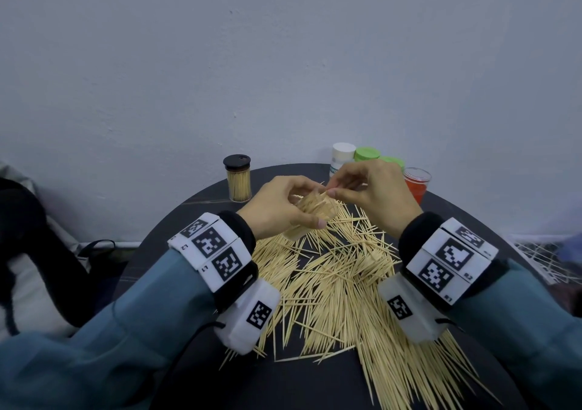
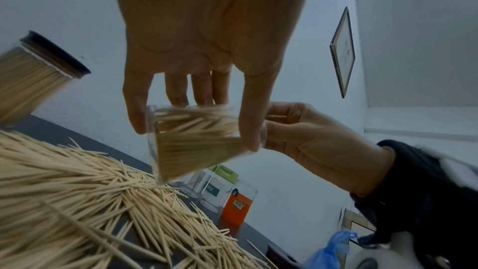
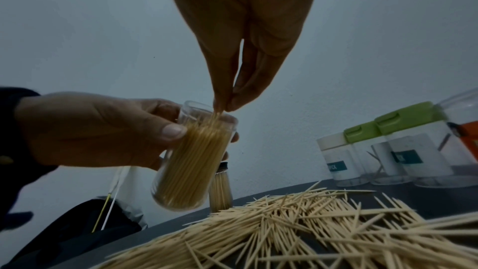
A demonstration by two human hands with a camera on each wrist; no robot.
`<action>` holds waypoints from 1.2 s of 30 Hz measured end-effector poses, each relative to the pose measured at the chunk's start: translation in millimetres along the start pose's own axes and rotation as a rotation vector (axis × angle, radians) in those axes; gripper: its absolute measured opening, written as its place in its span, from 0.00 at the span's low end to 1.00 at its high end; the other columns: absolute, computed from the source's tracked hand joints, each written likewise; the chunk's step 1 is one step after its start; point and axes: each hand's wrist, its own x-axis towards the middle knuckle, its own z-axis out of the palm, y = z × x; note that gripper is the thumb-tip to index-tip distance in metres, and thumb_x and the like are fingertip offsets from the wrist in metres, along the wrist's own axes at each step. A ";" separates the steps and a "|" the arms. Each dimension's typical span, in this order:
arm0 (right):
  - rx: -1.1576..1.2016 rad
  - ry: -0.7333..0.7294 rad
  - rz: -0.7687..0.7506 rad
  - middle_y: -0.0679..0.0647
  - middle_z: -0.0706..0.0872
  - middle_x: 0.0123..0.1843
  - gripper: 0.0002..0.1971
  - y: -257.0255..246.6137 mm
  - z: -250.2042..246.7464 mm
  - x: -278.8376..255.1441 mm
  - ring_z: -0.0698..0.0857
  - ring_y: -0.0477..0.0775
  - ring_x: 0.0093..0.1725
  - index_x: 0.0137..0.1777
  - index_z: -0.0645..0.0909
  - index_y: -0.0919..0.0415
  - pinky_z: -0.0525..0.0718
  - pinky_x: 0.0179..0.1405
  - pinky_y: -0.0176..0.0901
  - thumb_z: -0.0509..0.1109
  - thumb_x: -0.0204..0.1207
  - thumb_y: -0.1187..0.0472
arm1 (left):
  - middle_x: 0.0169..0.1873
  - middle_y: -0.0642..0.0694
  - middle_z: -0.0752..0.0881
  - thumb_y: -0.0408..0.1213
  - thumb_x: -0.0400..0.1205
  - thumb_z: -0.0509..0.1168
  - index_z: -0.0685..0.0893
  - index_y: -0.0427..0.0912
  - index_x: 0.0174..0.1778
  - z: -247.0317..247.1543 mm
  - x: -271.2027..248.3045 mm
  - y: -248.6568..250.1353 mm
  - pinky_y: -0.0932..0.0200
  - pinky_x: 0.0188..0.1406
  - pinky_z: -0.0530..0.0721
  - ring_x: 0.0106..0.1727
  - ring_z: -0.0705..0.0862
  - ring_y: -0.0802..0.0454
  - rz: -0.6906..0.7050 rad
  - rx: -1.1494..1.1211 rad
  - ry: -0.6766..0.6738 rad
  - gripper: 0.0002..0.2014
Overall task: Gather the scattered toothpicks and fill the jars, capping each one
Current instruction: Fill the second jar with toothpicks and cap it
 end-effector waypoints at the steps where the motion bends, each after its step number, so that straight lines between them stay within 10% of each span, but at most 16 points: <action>1: -0.003 -0.029 0.004 0.48 0.85 0.32 0.03 0.0 -0.1 -0.2 0.81 0.29 0.30 0.40 0.88 0.62 0.77 0.32 0.18 0.78 0.67 0.65 | 0.53 0.54 0.85 0.36 0.67 0.79 0.82 0.50 0.60 0.4 0.0 0.6 0.70 0.48 0.79 0.53 0.82 0.60 -0.002 -0.002 -0.004 0.25; 6: 0.017 -0.209 0.002 0.44 0.85 0.30 0.04 -4.2 -3.0 -2.0 0.83 0.31 0.30 0.42 0.88 0.63 0.79 0.34 0.21 0.77 0.68 0.66 | 0.54 0.51 0.86 0.36 0.66 0.80 0.84 0.52 0.56 -0.6 -0.7 2.1 0.53 0.59 0.82 0.57 0.84 0.50 -0.020 -0.018 -0.010 0.23; 23: 0.099 -0.051 0.116 0.53 0.87 0.36 0.02 5.7 -11.3 7.0 0.84 0.42 0.34 0.41 0.86 0.58 0.84 0.39 0.30 0.76 0.70 0.63 | 0.52 0.53 0.84 0.34 0.68 0.78 0.83 0.47 0.63 -9.6 -0.6 6.1 0.58 0.61 0.79 0.58 0.82 0.52 -0.058 -0.076 0.029 0.26; 30: -0.537 -0.636 0.430 0.54 0.84 0.61 0.23 35.3 0.6 40.4 0.82 0.53 0.60 0.65 0.79 0.62 0.77 0.66 0.45 0.71 0.74 0.49 | 0.55 0.50 0.83 0.32 0.68 0.77 0.81 0.44 0.64 -23.9 4.6 5.3 0.51 0.68 0.77 0.61 0.81 0.51 -0.095 -0.138 0.120 0.27; 36: -0.630 -0.650 0.484 0.59 0.80 0.66 0.35 41.4 38.8 66.9 0.79 0.58 0.64 0.70 0.72 0.66 0.77 0.67 0.52 0.72 0.70 0.42 | 0.60 0.49 0.83 0.33 0.68 0.77 0.80 0.44 0.66 -37.1 10.4 3.8 0.57 0.65 0.75 0.59 0.79 0.56 -0.092 -0.172 0.160 0.29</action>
